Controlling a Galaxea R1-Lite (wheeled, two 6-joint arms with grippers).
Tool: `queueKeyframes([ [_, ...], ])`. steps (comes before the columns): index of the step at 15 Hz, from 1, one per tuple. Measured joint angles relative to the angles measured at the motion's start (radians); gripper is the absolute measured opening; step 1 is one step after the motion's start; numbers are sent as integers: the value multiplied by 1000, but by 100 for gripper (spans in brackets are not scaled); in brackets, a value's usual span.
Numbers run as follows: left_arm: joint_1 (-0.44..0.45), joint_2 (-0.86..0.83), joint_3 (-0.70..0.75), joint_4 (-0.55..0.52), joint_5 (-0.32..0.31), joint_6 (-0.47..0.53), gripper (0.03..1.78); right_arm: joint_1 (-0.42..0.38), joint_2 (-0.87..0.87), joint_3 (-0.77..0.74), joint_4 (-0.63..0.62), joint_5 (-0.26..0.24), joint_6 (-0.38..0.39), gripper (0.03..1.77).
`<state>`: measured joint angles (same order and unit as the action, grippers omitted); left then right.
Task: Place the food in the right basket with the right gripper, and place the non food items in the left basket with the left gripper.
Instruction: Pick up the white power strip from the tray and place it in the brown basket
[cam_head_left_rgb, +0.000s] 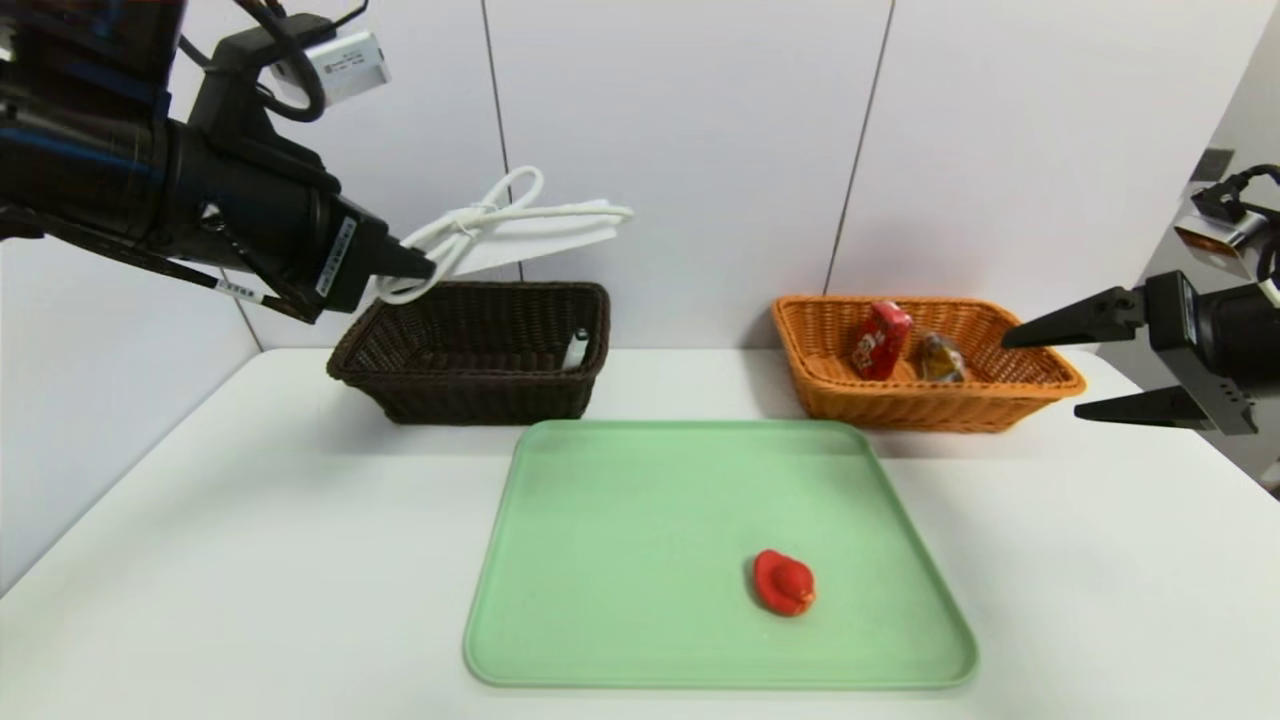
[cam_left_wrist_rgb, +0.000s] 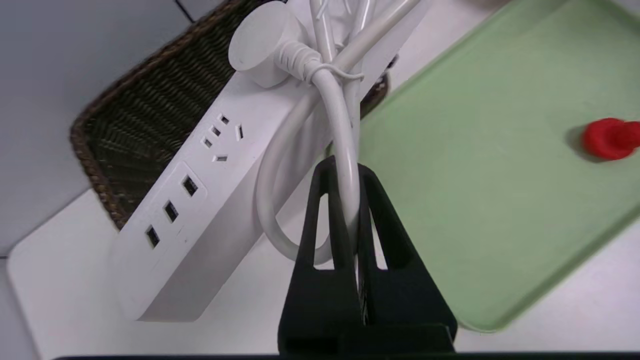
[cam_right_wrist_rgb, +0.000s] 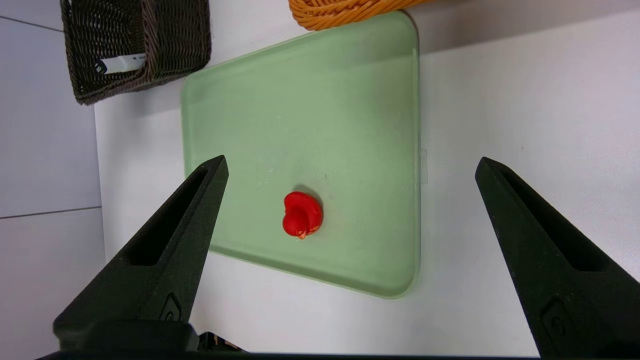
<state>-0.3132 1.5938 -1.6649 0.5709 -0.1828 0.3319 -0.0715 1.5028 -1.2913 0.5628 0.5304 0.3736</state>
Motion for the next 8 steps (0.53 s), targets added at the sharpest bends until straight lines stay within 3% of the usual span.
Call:
queueKeyframes([
  [4, 122, 66, -1, -11, -1, 213, 8, -2, 1, 3, 3, 0, 0, 171],
  [8, 162, 145, -5, -117, -10, 252, 8, -22, 8, 11, 1, 0, 0, 171],
])
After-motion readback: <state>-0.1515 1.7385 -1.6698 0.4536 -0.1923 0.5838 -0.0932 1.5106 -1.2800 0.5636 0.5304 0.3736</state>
